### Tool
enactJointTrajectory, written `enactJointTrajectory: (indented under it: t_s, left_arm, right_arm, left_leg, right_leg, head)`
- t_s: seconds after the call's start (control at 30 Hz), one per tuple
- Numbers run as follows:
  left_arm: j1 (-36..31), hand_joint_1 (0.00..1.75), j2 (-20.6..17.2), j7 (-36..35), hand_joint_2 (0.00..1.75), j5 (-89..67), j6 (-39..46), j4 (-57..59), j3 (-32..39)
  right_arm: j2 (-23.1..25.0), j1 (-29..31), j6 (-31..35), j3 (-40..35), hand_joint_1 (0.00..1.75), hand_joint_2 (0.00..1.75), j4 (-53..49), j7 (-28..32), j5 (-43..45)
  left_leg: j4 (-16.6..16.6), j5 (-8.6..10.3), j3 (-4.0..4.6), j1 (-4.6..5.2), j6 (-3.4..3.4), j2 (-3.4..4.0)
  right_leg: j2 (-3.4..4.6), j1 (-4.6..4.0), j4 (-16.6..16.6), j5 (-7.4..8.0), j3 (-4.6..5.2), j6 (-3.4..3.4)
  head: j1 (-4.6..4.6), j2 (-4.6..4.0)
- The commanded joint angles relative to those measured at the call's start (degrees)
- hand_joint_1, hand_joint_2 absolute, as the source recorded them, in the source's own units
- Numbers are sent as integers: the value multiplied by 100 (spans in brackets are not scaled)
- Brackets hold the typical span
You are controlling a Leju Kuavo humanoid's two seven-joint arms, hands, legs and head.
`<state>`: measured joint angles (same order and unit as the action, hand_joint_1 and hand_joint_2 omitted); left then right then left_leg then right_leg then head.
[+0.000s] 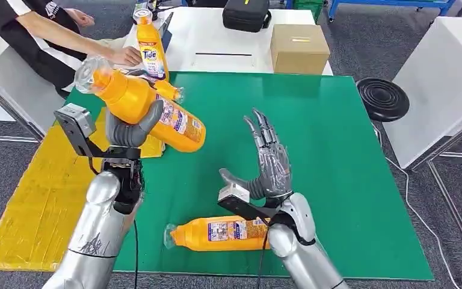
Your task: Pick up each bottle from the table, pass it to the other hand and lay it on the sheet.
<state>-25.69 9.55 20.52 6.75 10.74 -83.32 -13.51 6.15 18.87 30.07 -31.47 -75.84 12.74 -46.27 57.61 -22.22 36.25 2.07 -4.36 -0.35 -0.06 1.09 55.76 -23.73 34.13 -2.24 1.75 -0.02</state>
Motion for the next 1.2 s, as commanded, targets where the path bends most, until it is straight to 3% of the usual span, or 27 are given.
enactJointTrajectory:
  t_s: [0.03, 0.17, 0.3, 0.47, 0.5, 0.57, 0.77, 0.93, 1.07, 1.2]
  left_arm:
    - [-417, 175, -530, 295, 175, -2140, 1400, 106, 199]
    - [-437, 175, -649, 317, 175, -2801, 1678, 94, 211]
    - [-404, 175, -963, 397, 175, -4749, 2180, 304, 144]
    - [-688, 175, -1332, -97, 175, -7076, 2815, 1267, 156]
    - [-693, 175, -1370, -208, 175, -7339, 2808, 1380, 153]
    - [-712, 175, -1417, -409, 175, -7774, 2718, 1628, 104]
    - [-853, 175, -1573, -1159, 175, -9122, 2278, 2701, 30]
    - [-1089, 175, -1621, -1541, 175, -9464, 1848, 3825, 144]
    - [-1116, 175, -1659, -1524, 175, -9460, 1977, 4011, 159]
    - [-1256, 175, -1636, -1822, 175, -9524, 1491, 4417, 341]
  right_arm:
    - [-392, -311, -100, 517, 0, 175, -1158, -28, 180]
    - [-439, -386, -150, 655, 0, 175, -1294, -5, 282]
    - [-557, -663, -284, 928, 0, 175, -1527, 107, 641]
    - [-502, -857, -551, 1249, 0, 175, -1730, 256, 919]
    - [-480, -856, -568, 1285, 0, 175, -1753, 263, 919]
    - [-470, -835, -586, 1341, 0, 175, -1781, 264, 901]
    - [-458, -800, -671, 1468, 0, 175, -1869, 252, 886]
    - [-487, -868, -738, 1562, 0, 175, -1959, 224, 843]
    - [-481, -897, -752, 1572, 0, 175, -1996, 222, 826]
    - [-441, -907, -806, 1621, 0, 175, -1949, 173, 811]
  left_leg:
    - [-4, -5, -21, -13, 50, -8]
    - [-2, -7, -21, -13, 46, -1]
    - [-9, -7, -34, -13, 52, 0]
    - [-40, -1, -76, -22, 96, -11]
    - [-11, -4, -33, -12, 50, -5]
    - [-7, 0, -19, -5, 30, -6]
    - [-11, -1, -29, -9, 42, 0]
    - [-7, 1, -20, -6, 32, 0]
    - [-6, 0, -23, -8, 36, 1]
    - [-1, 1, -10, -8, 28, 4]
  right_leg:
    - [-9, -9, -8, -5, -26, 21]
    - [-3, -9, -6, -5, -25, 19]
    - [-1, -9, -13, -4, -38, 22]
    - [-14, -14, -45, -1, -82, 41]
    - [-7, -8, -15, -4, -38, 21]
    - [-6, -3, -6, -2, -19, 13]
    - [-3, -5, -11, 0, -27, 19]
    - [-4, -3, -6, 7, -17, 27]
    - [-3, -5, -7, 6, -20, 28]
    - [-2, -5, -2, 7, -7, 26]
  head:
    - [-2, 0]
    - [-2, 0]
    - [2, 0]
    - [-2, 0]
    - [0, 0]
    - [-4, 0]
    - [-2, 0]
    - [-2, 0]
    - [-4, 0]
    - [-2, 0]
